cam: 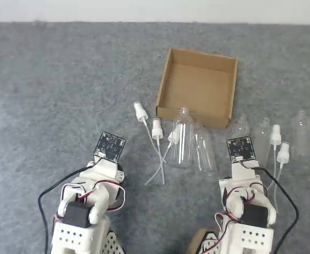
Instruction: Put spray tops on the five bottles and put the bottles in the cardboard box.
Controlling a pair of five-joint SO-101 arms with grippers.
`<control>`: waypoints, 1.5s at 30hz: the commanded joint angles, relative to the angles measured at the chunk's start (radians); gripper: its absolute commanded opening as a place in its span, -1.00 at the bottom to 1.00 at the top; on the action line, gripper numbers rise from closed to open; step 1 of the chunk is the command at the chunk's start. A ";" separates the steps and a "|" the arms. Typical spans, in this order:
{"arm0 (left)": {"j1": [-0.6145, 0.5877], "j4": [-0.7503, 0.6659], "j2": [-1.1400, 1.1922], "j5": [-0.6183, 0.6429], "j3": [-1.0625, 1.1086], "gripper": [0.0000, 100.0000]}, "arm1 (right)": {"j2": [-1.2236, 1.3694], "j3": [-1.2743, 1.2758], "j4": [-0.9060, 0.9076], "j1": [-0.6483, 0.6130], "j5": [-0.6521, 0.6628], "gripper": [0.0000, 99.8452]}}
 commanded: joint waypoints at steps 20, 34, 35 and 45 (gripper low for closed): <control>0.005 0.005 -0.017 -0.006 -0.013 -0.97 | -0.013 0.021 -0.013 0.005 -0.002 -0.99; 0.002 -0.060 -0.015 -0.009 -0.013 -0.97 | -0.013 0.021 -0.013 0.004 -0.002 -0.98; -0.011 -0.081 -0.015 -0.011 -0.013 -0.97 | -0.013 0.021 -0.013 0.002 -0.006 -0.98; -0.235 -0.112 -0.015 -0.011 -0.013 -0.97 | -0.033 -0.040 -0.358 0.050 -0.002 -0.98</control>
